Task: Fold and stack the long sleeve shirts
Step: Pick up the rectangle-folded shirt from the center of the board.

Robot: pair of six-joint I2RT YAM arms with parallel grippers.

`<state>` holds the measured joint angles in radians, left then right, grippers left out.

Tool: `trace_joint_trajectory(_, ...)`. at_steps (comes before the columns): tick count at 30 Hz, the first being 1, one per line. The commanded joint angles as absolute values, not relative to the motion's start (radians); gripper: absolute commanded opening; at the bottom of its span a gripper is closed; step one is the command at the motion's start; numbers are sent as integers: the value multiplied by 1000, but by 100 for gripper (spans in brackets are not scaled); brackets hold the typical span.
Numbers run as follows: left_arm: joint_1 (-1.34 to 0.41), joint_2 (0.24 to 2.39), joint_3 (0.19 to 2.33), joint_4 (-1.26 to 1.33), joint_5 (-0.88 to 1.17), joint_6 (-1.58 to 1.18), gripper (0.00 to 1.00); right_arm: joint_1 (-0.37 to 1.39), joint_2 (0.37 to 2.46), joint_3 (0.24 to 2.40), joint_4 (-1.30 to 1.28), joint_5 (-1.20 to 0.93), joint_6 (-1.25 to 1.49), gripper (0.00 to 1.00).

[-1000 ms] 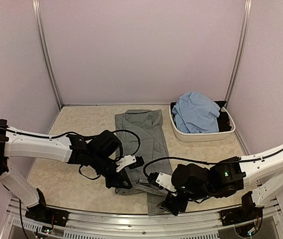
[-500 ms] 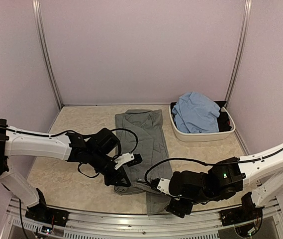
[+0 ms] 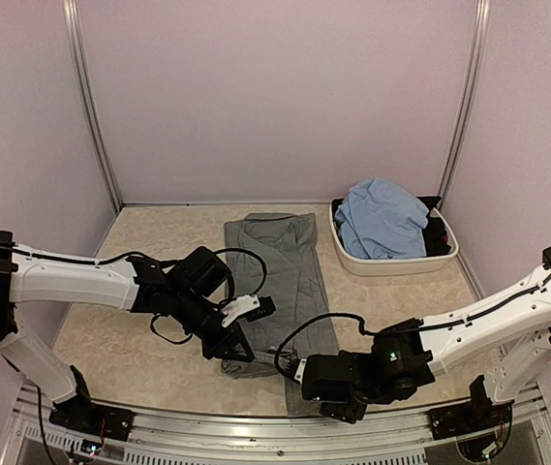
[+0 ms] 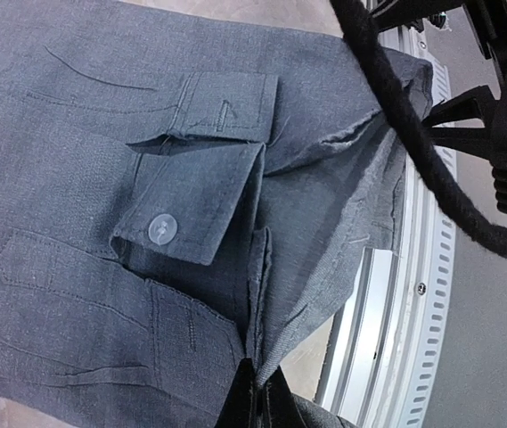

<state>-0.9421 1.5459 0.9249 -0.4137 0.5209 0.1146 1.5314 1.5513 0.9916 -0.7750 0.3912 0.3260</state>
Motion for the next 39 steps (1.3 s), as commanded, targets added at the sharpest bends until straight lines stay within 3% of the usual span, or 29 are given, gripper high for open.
trace_joint_trajectory(1,-934,1551,950,-419,547,128,0,1540,1561,1027,-801,459,316,75)
trace_joint_trajectory(5,-934,1551,950,-421,549,127,0,1539,1588,1033,-773,502,268,69)
trace_joint_trajectory(9,-934,1551,952,-421,552,128,0,1535,1593,1023,-723,514,219,56)
trace_joint_trajectory(12,-934,1553,954,-425,552,128,0,1525,1581,1010,-702,512,191,41)
trace_joint_trajectory(17,-936,1547,952,-425,557,116,0,1518,1543,1002,-654,493,147,3)
trace_joint_trajectory(18,-937,1544,948,-422,557,110,0,1517,1531,997,-642,478,142,0)
trace_joint_trajectory(30,-1142,1487,905,-387,481,-74,0,1546,1331,928,-623,240,351,0)
trace_joint_trajectory(39,-1108,1341,889,-382,448,-155,0,1560,1180,949,-714,312,483,0)
